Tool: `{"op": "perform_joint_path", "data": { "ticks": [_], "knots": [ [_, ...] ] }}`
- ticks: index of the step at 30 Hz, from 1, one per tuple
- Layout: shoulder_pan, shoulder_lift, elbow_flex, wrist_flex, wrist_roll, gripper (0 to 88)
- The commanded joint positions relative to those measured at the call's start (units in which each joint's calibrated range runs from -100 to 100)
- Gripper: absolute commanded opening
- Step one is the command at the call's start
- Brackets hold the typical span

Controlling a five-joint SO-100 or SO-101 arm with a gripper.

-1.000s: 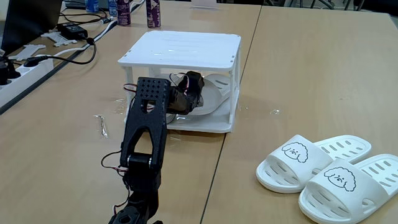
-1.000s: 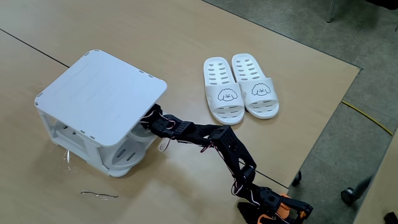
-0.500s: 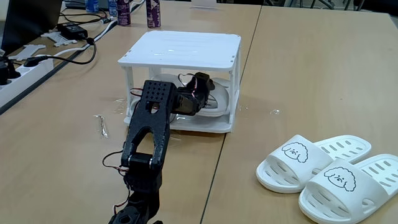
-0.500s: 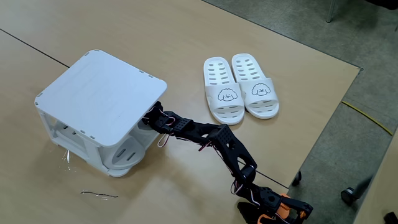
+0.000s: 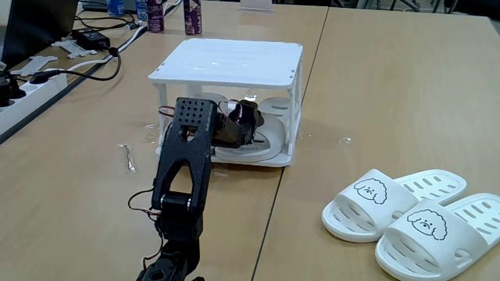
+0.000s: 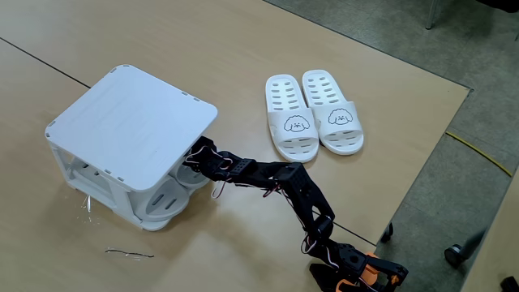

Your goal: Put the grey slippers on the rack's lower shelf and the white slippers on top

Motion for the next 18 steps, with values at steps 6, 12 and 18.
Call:
{"op": "perform_joint_path", "data": {
  "ticks": [6,12,18],
  "knots": [
    [0.59,-20.45,16.84,-0.65,0.37,28.3],
    [0.59,-34.50,33.35,-0.65,0.37,27.6],
    [2.48,-58.23,53.38,-0.65,0.37,21.6]
  ]
}}
